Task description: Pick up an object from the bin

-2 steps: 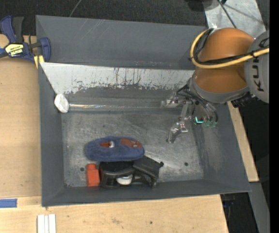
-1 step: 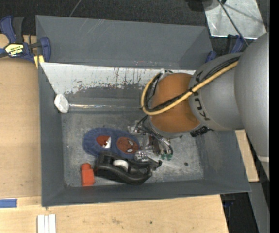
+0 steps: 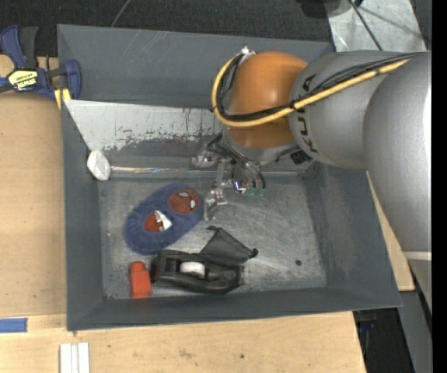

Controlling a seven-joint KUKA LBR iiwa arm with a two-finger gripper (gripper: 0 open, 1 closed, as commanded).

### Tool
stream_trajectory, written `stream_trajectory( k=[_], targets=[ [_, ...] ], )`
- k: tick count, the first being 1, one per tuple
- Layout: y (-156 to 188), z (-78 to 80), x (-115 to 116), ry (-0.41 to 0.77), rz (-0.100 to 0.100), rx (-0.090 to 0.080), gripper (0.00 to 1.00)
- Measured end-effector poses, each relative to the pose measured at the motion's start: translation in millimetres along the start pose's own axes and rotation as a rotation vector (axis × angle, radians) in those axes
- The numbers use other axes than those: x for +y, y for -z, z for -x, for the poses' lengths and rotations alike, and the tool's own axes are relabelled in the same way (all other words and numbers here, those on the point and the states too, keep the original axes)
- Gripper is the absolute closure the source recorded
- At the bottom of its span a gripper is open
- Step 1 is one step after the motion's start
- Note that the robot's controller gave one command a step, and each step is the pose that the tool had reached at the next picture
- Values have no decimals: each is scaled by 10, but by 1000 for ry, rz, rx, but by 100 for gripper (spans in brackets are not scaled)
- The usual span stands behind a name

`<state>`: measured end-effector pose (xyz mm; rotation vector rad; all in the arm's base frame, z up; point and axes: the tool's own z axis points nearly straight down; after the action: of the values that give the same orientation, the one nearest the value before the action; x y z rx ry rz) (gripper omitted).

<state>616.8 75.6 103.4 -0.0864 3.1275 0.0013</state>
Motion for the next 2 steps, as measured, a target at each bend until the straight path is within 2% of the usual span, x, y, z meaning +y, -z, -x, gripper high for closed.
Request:
stream_trajectory(
  k=[1,2],
  targets=[
    [-24,57,425,261,3,6,0],
    [-299,102,664,448,1,6,0]
  ],
)
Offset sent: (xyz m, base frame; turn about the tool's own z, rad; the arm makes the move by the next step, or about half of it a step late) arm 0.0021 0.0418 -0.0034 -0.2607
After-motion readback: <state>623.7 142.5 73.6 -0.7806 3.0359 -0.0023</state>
